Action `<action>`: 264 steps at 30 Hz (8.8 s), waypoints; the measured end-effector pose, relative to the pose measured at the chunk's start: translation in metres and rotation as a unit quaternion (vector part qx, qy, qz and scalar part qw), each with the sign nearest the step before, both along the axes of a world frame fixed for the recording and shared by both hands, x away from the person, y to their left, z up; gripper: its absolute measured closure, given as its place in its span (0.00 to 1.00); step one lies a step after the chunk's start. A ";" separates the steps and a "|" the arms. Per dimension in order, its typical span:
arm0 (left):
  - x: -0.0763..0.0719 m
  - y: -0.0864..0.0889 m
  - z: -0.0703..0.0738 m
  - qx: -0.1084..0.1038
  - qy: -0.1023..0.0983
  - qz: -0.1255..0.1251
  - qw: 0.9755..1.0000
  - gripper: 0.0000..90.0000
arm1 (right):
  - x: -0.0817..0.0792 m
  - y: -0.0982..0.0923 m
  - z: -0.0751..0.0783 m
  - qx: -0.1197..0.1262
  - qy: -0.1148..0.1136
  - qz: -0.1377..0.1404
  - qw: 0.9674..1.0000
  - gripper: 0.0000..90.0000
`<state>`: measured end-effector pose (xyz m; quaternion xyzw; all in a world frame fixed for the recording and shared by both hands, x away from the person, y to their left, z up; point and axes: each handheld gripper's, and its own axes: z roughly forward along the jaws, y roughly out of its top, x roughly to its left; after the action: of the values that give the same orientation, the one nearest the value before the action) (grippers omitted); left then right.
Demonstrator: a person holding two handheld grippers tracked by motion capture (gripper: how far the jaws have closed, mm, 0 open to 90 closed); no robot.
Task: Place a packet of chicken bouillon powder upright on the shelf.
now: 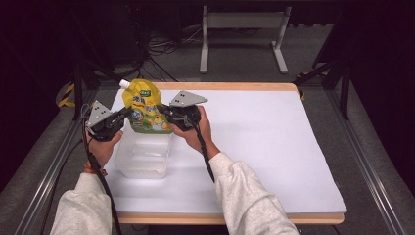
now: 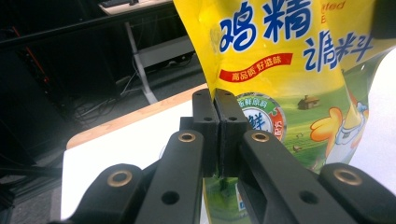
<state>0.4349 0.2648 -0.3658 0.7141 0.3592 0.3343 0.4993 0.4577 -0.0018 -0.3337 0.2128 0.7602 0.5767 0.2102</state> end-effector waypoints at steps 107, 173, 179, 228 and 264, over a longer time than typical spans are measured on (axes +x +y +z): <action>0.002 0.016 -0.029 0.000 0.070 0.017 0.997 0.92 | 0.009 0.019 -0.042 -0.042 0.105 -0.020 0.993 1.00; -0.099 -0.020 -0.008 0.048 0.044 -0.042 0.997 0.60 | -0.030 -0.070 -0.030 -0.139 0.043 -0.050 0.988 0.85; -0.107 -0.028 -0.009 0.054 0.042 -0.043 0.997 0.52 | -0.040 -0.091 -0.029 -0.152 0.032 -0.049 0.987 0.83; -0.133 -0.156 -0.048 0.135 0.106 -0.236 0.956 0.14 | -0.115 -0.247 -0.065 -0.230 0.039 -0.138 0.962 0.29; -0.124 -0.180 -0.076 0.172 0.148 -0.293 0.929 0.10 | -0.177 -0.326 -0.101 -0.207 0.061 -0.200 0.956 0.20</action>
<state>0.3109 0.0852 -0.4420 0.9036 0.1413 0.1203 0.3860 0.2803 -0.3282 -0.4344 0.3471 0.8164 0.3384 0.3139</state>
